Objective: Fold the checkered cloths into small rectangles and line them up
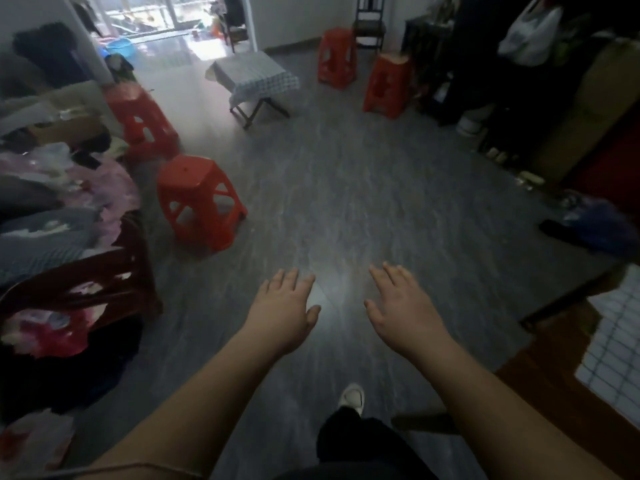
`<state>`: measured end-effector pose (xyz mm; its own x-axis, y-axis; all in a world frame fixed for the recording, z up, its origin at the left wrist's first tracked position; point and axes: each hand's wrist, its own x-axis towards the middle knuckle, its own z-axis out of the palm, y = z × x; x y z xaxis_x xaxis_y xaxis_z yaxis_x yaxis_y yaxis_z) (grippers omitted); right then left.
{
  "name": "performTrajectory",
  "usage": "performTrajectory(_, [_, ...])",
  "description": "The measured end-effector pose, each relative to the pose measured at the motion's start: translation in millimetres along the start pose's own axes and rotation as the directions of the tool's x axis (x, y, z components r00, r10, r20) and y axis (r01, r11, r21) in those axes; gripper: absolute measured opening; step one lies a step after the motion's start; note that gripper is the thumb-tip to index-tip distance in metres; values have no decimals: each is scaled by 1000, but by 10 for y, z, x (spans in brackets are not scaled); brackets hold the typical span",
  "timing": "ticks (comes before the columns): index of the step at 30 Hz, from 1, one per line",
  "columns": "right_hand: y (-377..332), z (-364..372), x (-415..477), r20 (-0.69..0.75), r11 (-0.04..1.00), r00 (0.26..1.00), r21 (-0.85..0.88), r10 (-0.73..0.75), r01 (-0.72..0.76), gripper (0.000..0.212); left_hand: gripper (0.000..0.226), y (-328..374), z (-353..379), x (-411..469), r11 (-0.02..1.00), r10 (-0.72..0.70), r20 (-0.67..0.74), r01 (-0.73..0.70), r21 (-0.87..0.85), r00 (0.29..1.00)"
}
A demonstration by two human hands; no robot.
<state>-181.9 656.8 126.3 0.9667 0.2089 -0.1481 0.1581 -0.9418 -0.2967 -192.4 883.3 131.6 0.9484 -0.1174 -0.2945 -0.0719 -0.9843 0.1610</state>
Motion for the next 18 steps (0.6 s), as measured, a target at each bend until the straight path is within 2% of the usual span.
performTrajectory(7, [684,-160,1192,-29,986,988,73,153,-150,69,67,363,-455,1583,987,145,23,-146,64,989])
performTrajectory(12, [1137,-483,2040,-52,974,977,98,209,-203,70,67,658,-838,2653,968,220,36,-223,119,975])
performTrajectory(18, [1617,-884,2459,-78,929,929,114,363,-353,70,67,1216,-977,3692,925,354,94,-363,108,930])
